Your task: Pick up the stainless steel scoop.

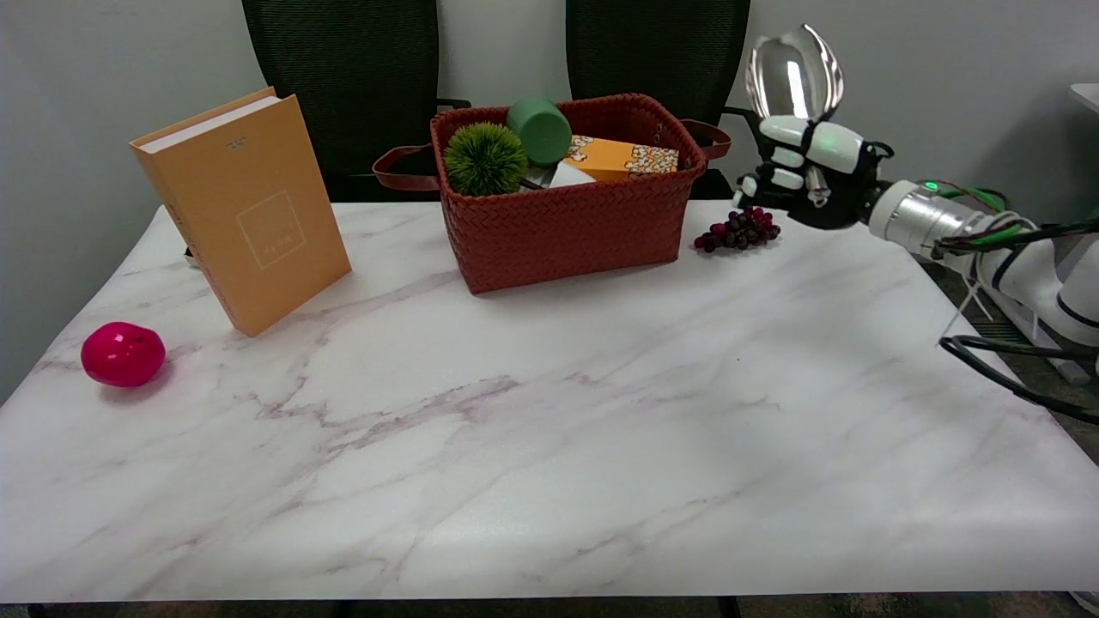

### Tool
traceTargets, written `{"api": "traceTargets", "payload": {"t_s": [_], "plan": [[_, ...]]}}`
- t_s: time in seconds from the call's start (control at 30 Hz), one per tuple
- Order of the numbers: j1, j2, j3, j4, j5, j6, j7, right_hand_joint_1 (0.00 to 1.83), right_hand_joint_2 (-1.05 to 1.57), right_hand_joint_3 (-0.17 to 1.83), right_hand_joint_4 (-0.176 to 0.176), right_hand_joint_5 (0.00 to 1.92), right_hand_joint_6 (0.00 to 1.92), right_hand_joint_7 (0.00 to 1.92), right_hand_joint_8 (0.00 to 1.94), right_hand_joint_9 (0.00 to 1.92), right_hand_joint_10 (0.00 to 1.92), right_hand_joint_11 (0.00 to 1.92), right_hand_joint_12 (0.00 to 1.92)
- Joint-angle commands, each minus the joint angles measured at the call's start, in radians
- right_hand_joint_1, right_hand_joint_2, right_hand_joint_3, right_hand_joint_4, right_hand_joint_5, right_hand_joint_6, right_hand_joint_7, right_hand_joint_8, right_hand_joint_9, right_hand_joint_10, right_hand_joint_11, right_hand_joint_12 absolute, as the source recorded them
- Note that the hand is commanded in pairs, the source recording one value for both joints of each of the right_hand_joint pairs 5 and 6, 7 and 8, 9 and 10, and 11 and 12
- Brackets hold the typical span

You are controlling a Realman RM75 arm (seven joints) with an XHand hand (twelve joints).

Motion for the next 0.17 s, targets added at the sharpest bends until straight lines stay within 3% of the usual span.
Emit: {"api": "traceTargets", "payload": {"t_s": [0.03,0.17], "plan": [[0.237,-0.024,-0.283,0.106,0.036,0.152,-0.048,0.85,1.52,0.24,0.0,1.74,1.74,1.71,1.71,1.2,1.2,1.07,1.07],[0.304,-0.044,-0.335,0.105,0.038,0.179,-0.08,0.87,1.48,0.24,0.0,1.71,1.71,1.7,1.7,1.2,1.2,1.07,1.07]]}}
